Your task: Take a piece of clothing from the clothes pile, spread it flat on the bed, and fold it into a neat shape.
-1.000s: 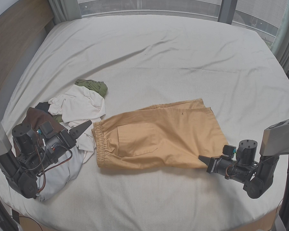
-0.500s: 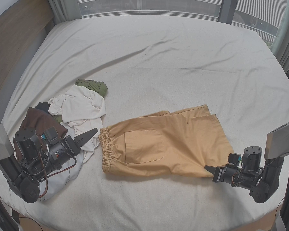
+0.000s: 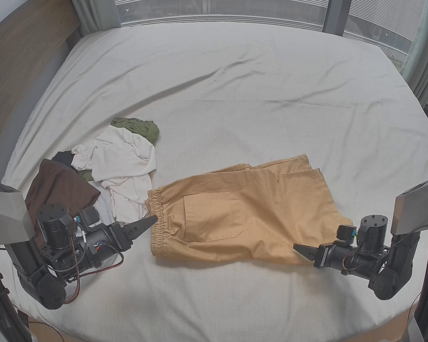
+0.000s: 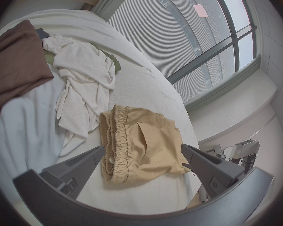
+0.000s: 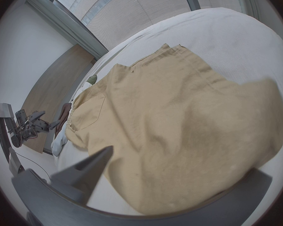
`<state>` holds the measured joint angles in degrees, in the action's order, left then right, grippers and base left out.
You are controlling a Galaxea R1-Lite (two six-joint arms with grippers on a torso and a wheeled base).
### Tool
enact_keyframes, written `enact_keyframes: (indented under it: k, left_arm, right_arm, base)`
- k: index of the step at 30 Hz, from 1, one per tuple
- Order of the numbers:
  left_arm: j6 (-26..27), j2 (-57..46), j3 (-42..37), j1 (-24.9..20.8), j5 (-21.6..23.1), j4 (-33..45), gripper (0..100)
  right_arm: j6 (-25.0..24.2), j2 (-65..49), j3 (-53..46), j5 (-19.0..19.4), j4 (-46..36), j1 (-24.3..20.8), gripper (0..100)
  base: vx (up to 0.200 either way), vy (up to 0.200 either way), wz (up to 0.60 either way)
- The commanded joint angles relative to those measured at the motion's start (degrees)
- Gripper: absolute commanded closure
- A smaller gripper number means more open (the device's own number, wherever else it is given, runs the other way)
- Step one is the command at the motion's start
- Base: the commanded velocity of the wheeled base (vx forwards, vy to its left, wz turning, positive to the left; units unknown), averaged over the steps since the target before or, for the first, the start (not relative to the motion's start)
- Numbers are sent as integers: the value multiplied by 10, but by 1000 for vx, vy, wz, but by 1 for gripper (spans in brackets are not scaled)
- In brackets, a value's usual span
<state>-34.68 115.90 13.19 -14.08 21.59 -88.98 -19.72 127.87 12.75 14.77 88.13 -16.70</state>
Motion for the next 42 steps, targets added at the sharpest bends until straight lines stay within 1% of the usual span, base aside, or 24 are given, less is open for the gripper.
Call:
enact_keyframes:
  k: [1, 4, 6, 9, 16, 19, 22, 24, 27, 31, 33, 35, 38, 42]
  left_arm:
    - [1, 16, -2, -5, -1, -1, 0]
    - [1, 19, -2, -6, -1, -1, 0]
    - [1, 24, -2, -6, -2, -1, 0]
    - [1, 29, -2, -6, -2, -1, 0]
    - [1, 41, -2, -8, -2, -1, 0]
    - [1, 44, 6, -5, -2, -1, 0]
    - [1, 36, 17, -7, 3, -1, 0]
    - [8, 30, 18, -10, 17, -1, 0]
    - [40, 35, 10, -10, 41, -1, 0]
    - [59, 50, 13, -7, 39, -1, 0]
    - [59, 53, 15, -5, 38, 0, 0]
    - [56, 53, 17, -4, 38, 0, 0]
    - [55, 65, 18, -4, 38, 0, 0]
    - [58, 90, 26, -4, 35, 0, 0]
  right_arm:
    - [3, 5, -34, 3, -1, -11, 0]
    - [10, 13, -48, 6, -4, -29, 0]
    - [11, 25, -62, 18, -3, -49, 0]
    - [11, 27, -71, 26, -1, -69, 0]
    - [7, 17, -79, 74, -1, -109, 0]
    - [5, -7, -77, 90, 0, -129, 0]
    - [4, -51, -60, 107, -1, -134, 0]
    - [-1, -76, -41, 120, -1, -134, 0]
    - [-6, -111, -6, 134, -1, -129, 0]
    - [-4, -156, 19, 164, -1, -115, 0]
    - [-4, -176, 29, 168, -1, -94, 0]
    - [-4, -192, 30, 169, -1, -83, 0]
    - [-4, -194, 32, 170, -1, -54, 0]
    - [-4, -192, 39, 170, -1, -33, 0]
  base:
    - [0, 0, 0]
    - [0, 0, 0]
    - [0, 0, 0]
    - [0, 0, 0]
    - [0, 0, 0]
    - [0, 0, 0]
    - [0, 0, 0]
    - [0, 0, 0]
    - [0, 0, 0]
    - [0, 0, 0]
    - [0, 0, 0]
    - [0, 0, 0]
    - [0, 0, 0]
    - [0, 0, 0]
